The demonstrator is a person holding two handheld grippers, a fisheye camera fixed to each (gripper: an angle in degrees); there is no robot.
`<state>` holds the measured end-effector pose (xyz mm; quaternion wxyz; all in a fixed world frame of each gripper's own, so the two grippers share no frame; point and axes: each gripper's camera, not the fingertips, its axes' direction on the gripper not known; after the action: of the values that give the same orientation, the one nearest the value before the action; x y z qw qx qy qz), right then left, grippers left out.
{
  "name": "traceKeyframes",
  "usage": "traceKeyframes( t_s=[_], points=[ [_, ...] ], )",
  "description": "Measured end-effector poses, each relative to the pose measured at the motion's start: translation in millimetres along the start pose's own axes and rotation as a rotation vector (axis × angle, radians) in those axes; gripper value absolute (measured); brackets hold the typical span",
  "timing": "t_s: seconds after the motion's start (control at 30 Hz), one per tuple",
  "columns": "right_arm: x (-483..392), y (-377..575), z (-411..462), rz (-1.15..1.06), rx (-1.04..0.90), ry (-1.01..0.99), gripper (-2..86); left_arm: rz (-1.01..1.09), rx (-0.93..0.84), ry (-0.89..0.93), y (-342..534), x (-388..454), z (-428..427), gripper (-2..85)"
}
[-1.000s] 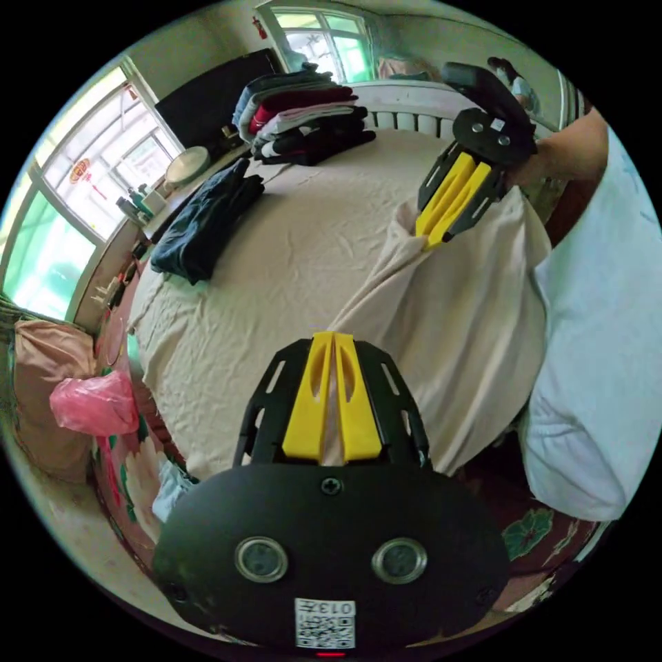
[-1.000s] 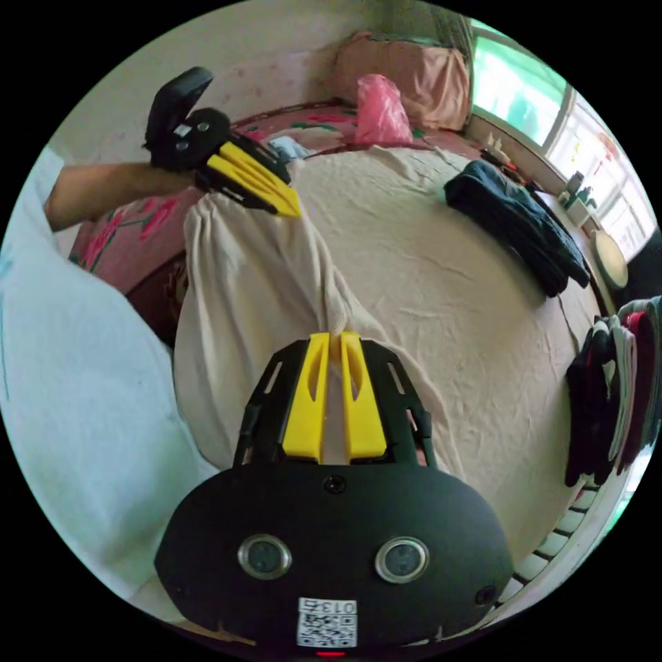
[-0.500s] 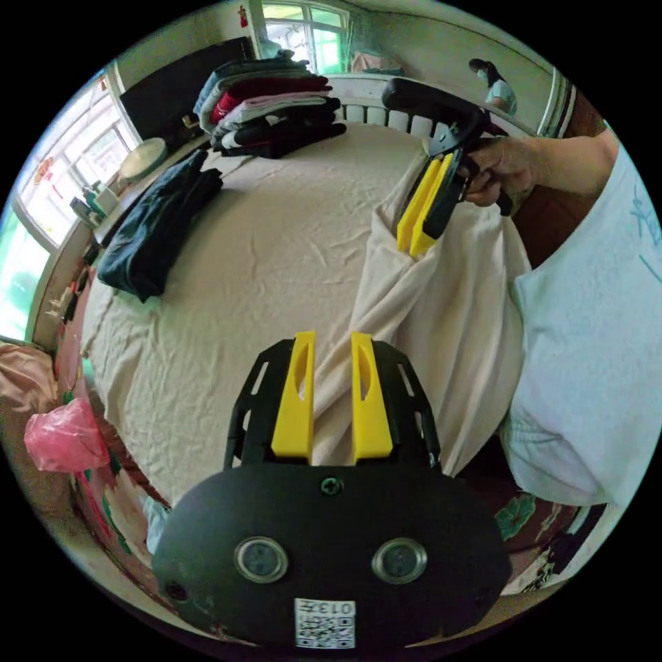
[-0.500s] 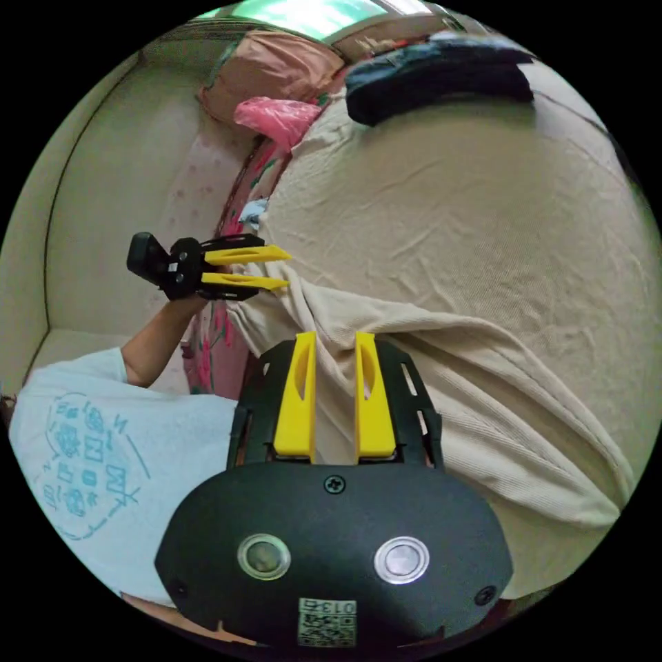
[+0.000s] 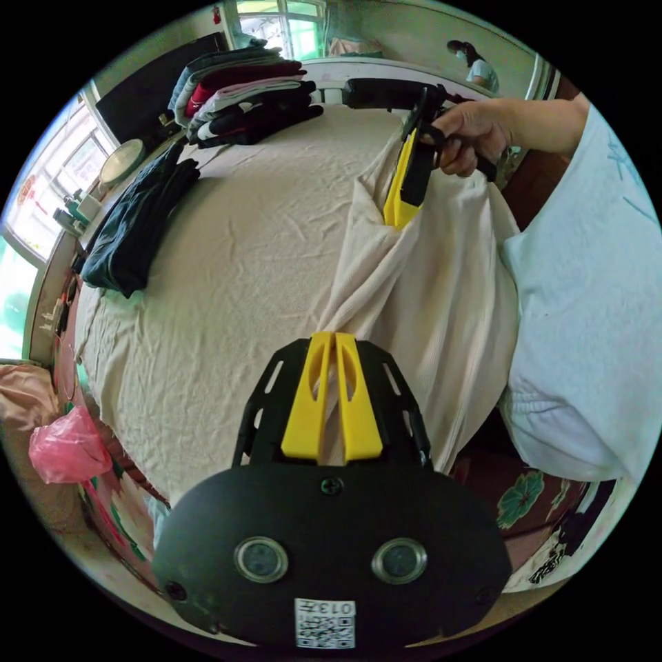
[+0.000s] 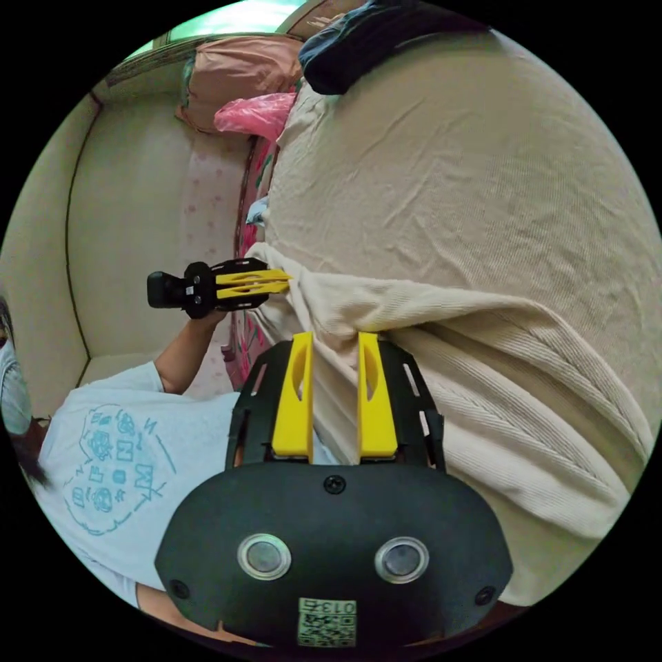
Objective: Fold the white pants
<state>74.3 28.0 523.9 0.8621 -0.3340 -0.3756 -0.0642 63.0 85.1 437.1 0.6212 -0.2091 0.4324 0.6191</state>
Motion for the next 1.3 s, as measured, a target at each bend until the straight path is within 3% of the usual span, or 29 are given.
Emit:
traceKeyframes(
  t_s=[0.1,0.2,0.37,0.47,0.57,0.63,0.73,0.9,1.13,1.23,1.3],
  points=[
    [-5,-21,2,-0.045,-0.018,0.0,7.4,-0.007,-0.003,-0.016,-4,-1,-3,0.2],
    [-15,-38,-11,-0.111,0.025,0.145,4.1,-0.028,0.013,-0.052,-10,-5,-9,0.0],
    [0,-68,-51,-0.097,0.161,0.142,2.7,-0.101,0.03,-0.196,-22,-22,-16,-0.1],
    [24,-89,-51,-0.066,0.11,0.151,2.2,-0.133,-0.015,-0.19,-29,-34,0,0.0],
    [40,-91,-85,-0.033,0.234,0.089,1.9,-0.203,-0.023,-0.12,-30,-44,2,0.0],
    [37,-86,-110,-0.052,0.297,0.126,2.2,-0.243,0.003,-0.168,-29,-45,-10,-0.1],
    [6,-76,-114,-0.192,0.199,0.265,5.0,-0.243,0.12,-0.252,-33,-37,-36,-0.1],
    [-21,-62,-46,-0.334,-0.022,0.488,7.3,-0.095,0.114,-0.122,-74,-8,-17,-0.1],
    [-14,-82,-25,-0.284,-0.078,0.424,4.0,0.158,-0.052,-0.108,-128,47,40,-0.3],
    [-10,-87,-37,-0.266,-0.098,0.405,2.5,0.174,-0.01,-0.131,-126,55,41,-0.3],
    [4,-89,-50,-0.219,-0.095,0.292,1.7,0.187,-0.008,-0.114,-124,57,41,-0.3]
  ],
)
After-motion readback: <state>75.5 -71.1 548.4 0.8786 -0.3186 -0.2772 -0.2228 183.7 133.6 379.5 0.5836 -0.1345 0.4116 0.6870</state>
